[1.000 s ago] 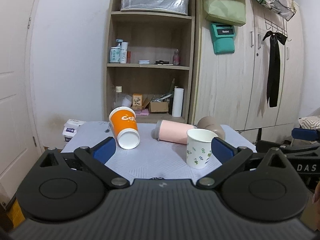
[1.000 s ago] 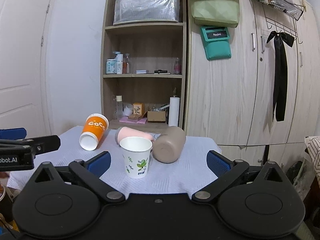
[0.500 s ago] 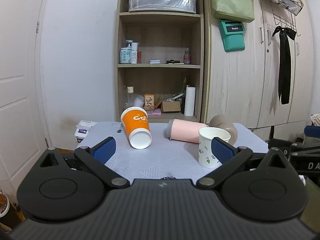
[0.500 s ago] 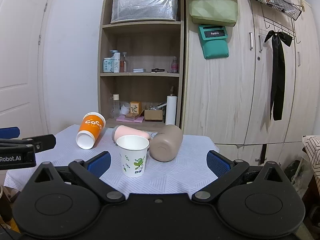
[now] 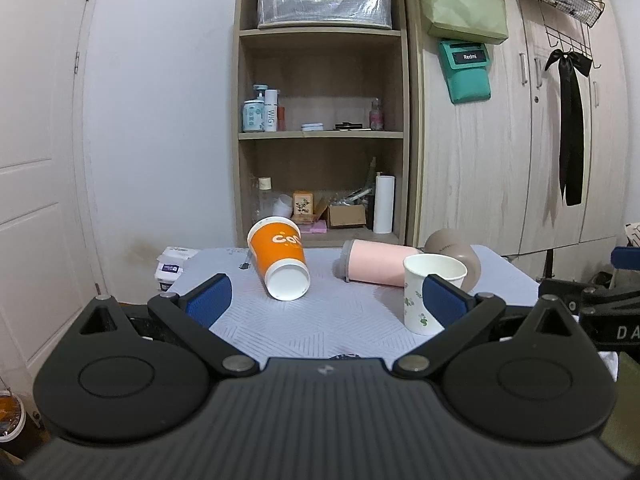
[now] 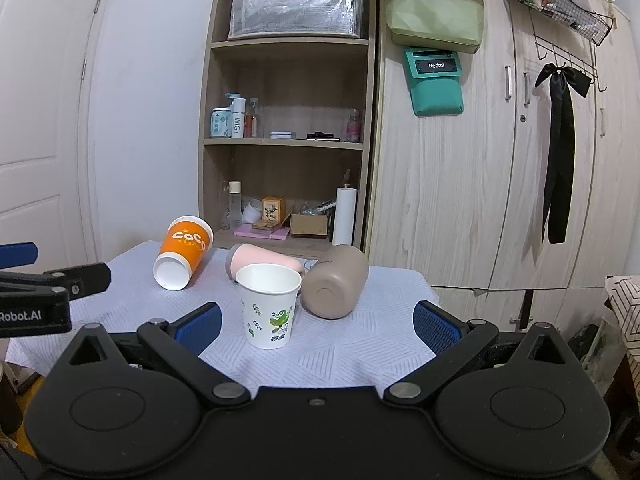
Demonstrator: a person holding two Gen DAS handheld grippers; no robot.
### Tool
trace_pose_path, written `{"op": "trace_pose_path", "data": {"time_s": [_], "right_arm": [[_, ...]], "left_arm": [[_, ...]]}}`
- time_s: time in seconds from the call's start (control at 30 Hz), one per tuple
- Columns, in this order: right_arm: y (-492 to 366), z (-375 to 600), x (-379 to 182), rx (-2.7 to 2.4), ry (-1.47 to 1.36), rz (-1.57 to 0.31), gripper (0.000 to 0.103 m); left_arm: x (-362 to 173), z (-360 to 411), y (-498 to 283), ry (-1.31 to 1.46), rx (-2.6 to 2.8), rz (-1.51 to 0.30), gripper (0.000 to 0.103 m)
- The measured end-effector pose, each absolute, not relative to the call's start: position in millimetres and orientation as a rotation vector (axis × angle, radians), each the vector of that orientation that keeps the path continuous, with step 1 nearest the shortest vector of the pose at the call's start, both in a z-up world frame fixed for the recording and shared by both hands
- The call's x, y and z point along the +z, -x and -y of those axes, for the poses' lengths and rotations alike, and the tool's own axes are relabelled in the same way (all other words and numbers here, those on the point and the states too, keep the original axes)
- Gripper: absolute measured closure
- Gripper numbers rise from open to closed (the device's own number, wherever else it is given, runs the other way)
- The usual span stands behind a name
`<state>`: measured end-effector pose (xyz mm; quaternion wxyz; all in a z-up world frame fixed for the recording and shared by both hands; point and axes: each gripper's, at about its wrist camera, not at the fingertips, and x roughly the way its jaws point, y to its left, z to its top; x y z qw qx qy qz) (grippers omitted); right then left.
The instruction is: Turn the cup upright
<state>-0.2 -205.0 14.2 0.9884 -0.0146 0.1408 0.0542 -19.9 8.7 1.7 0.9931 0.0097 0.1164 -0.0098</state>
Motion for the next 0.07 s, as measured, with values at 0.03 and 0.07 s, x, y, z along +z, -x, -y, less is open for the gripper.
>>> {"op": "trace_pose_path", "data": {"time_s": [0.03,0.07], "right_arm": [[0.3,205.0,14.1,0.109,0.029,-0.283,0.0],[0.2,205.1,14.1,0.109,0.029,-0.283,0.0]], "left_arm": [[2.3,-9.7,19.7,-0.015,-0.021,-0.237,0.0],[2.6,-10.5,19.6,-0.011,-0.022,-0.238,0.0]]}}
